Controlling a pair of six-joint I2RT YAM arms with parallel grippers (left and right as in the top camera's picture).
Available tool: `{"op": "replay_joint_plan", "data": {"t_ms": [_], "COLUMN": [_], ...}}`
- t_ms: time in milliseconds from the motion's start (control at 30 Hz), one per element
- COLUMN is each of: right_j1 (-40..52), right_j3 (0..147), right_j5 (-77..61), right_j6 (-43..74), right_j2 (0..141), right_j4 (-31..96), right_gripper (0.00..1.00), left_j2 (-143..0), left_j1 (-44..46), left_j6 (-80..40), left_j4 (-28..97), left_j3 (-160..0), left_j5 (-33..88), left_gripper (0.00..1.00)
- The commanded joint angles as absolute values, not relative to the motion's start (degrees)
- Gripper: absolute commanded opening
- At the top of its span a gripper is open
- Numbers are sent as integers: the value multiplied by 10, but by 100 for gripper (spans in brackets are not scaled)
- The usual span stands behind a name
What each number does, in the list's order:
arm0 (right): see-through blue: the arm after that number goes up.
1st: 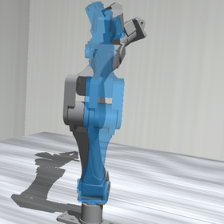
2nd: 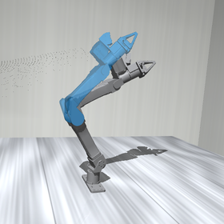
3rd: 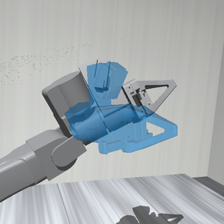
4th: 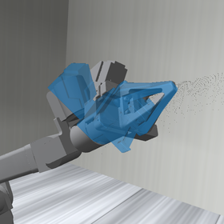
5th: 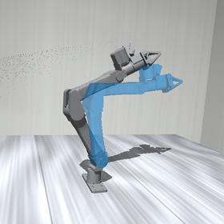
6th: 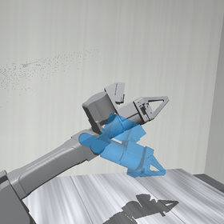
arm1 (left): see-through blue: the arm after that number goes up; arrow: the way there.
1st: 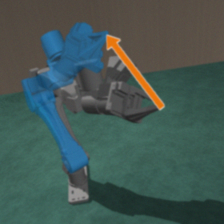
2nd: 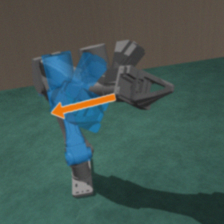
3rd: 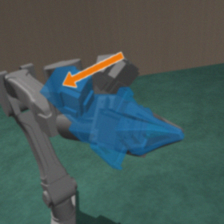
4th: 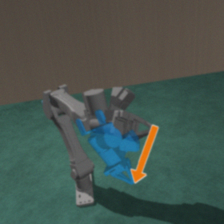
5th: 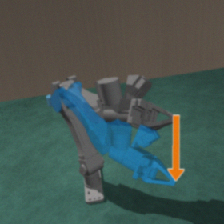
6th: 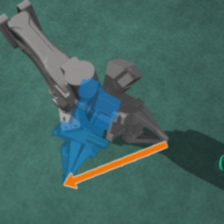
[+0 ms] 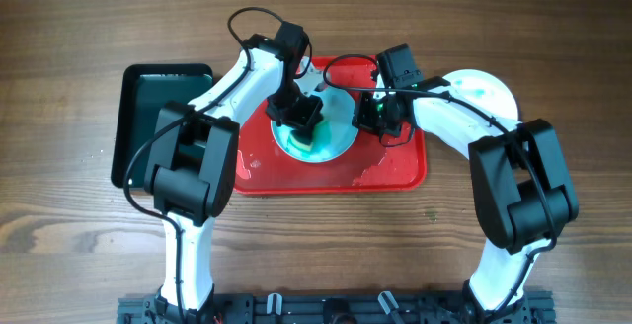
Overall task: Clean dirty plates on tray and stack at the side
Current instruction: 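Scrub the third plate with the sponge in the left gripper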
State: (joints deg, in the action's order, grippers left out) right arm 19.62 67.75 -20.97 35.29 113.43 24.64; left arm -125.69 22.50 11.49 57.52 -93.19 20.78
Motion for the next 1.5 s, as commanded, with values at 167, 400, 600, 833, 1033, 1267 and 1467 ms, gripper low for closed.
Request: {"op": "replay_joint_plan", "data": {"t_ms": [167,400,600,833,1033,1267,1467], "right_j1": [193,193,193,193,193,193,193], "right_j3": [668,668,668,668,668,668,668], "right_j5": [-206,-206,-208,-210,-212,-215,-215], "right_j6": [360,360,358,354,354,350,347], "right_j2": [1149,1149,1149,1149,1149,1149,1149], "right_j4": [245,245,244,244,242,242,236], "right_gripper": [4,4,4,4,4,4,4], "left_j2": [-1275,-1275,-1275,-1275,-1275,-1275,-1275], "left_j1": [230,231,230,230,230,229,229], "left_j6": [-111,-281,-56,210,210,-95,-219], "left_j4": [410,460,574,613,573,389,405], "left_j3": [-924,-924,-924,-924,-924,-924,-923], "left_j5": [59,-146,28,254,308,63,-141], "left_gripper": [4,4,4,4,4,4,4]}}
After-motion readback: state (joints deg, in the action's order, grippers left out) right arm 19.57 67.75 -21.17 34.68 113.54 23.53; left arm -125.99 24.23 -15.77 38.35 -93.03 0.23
